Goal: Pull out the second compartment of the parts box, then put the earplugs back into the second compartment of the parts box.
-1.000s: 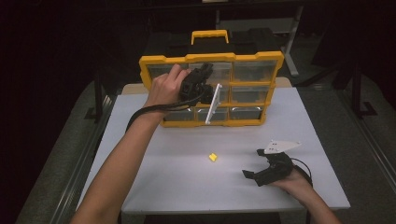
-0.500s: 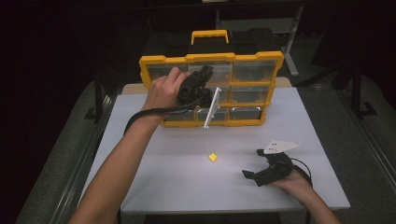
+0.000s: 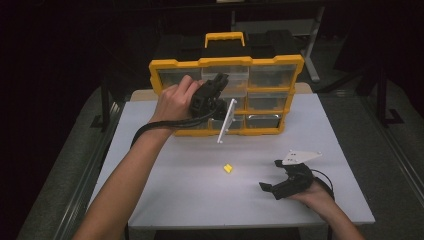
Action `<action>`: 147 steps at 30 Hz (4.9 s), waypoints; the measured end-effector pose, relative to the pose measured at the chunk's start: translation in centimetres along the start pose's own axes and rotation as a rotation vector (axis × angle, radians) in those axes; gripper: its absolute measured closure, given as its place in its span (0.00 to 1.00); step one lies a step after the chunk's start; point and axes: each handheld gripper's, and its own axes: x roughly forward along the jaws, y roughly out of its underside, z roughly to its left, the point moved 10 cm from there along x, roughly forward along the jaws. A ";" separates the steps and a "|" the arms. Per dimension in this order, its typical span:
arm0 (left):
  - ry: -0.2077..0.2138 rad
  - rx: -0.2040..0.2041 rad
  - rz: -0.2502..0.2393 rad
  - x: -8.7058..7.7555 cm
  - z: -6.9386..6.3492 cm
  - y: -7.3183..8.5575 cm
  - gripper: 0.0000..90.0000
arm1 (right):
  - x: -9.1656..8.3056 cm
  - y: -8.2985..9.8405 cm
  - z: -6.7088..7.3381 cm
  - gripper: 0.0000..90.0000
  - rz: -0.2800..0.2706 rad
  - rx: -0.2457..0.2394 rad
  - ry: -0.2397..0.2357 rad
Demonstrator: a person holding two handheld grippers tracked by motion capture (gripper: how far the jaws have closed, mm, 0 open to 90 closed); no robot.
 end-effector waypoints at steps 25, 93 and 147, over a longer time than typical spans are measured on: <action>-0.015 0.013 -0.026 -2.5 0.0 -1.1 0.90 | 0.0 0.0 0.0 0.00 -0.001 0.000 0.002; -0.013 -0.019 -0.064 -6.3 -2.2 -1.6 0.45 | 0.2 0.0 0.1 0.00 0.005 -0.002 0.000; 0.090 -0.114 0.029 -9.9 -13.7 2.6 0.17 | 0.5 0.1 0.2 0.00 0.015 -0.002 0.001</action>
